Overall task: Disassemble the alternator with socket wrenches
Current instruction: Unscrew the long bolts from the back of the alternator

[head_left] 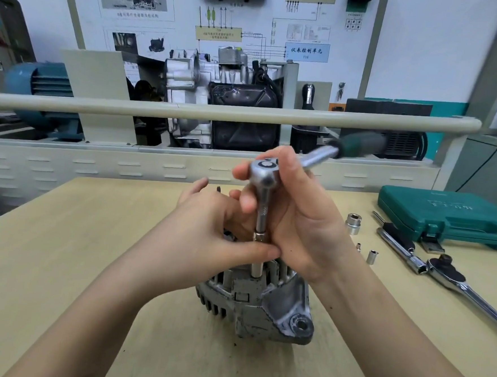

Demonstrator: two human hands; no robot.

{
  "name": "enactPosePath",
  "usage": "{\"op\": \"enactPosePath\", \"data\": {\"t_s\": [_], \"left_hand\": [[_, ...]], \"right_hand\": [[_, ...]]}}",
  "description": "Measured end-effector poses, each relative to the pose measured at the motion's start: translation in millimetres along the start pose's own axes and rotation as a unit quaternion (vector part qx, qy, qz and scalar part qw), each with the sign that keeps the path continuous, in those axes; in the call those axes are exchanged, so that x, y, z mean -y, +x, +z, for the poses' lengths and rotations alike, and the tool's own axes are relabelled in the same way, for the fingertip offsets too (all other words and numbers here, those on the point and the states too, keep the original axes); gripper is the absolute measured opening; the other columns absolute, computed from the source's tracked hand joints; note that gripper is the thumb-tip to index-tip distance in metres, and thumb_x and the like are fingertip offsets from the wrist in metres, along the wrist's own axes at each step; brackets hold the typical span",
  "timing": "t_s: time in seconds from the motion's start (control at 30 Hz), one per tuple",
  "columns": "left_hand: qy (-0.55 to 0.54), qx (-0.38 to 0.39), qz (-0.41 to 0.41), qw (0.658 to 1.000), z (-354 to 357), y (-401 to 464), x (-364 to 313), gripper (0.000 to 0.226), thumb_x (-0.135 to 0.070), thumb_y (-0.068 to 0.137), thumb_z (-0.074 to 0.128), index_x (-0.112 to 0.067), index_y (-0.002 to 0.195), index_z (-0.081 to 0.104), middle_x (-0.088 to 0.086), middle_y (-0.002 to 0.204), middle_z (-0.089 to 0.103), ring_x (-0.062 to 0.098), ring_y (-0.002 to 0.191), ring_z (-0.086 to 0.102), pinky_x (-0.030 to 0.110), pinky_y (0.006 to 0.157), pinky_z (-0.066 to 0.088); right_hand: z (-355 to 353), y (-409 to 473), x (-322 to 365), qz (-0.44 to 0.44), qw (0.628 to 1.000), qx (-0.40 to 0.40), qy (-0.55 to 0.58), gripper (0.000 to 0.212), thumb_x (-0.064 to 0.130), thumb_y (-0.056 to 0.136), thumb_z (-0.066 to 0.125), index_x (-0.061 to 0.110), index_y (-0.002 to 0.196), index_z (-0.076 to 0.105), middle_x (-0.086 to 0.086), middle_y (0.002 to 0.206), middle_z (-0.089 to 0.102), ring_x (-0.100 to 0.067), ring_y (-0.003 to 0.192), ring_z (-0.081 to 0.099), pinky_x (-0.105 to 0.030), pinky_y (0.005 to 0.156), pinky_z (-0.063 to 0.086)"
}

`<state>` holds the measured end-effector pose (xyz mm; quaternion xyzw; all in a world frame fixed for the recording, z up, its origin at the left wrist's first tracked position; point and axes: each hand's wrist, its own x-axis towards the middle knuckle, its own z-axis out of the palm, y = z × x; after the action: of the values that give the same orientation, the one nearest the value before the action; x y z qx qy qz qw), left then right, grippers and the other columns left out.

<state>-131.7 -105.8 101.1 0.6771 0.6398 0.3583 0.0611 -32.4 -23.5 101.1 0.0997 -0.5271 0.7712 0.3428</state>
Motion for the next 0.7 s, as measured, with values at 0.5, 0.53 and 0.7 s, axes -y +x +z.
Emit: {"op": "enactPosePath", "data": {"t_s": [0.5,0.53,0.7], "left_hand": [[-0.027,0.031,0.004,0.999,-8,1,3,0.028,-0.046,0.063,0.066,-0.018,0.062,0.067,-0.005,0.075,0.069,-0.008,0.094,0.054,0.040,0.109,0.026],[-0.026,0.030,0.005,0.999,-9,1,2,0.026,-0.046,0.061,0.065,-0.019,0.061,0.068,-0.008,0.079,0.069,-0.016,0.096,0.050,0.045,0.111,0.023],[-0.053,0.068,0.020,0.996,-14,-1,3,0.051,-0.057,0.059,0.062,-0.011,0.078,0.073,-0.013,0.083,0.070,-0.010,0.093,0.057,0.054,0.108,0.025]], "right_hand": [[-5,2,0,0.065,0.998,0.005,-0.010,0.050,0.055,0.079,0.029,0.011,0.091,0.050,0.004,0.065,0.066,-0.006,0.044,0.054,-0.017,0.057,0.048],[-7,2,0,0.071,0.997,0.026,0.002,0.051,0.055,0.082,0.026,0.011,0.095,0.049,0.004,0.069,0.067,-0.005,0.048,0.055,-0.017,0.060,0.048],[-13,2,5,0.075,0.988,0.125,0.059,0.038,0.033,0.084,0.054,0.006,0.110,0.055,-0.005,0.094,0.068,-0.012,0.072,0.062,-0.025,0.078,0.050]]}}
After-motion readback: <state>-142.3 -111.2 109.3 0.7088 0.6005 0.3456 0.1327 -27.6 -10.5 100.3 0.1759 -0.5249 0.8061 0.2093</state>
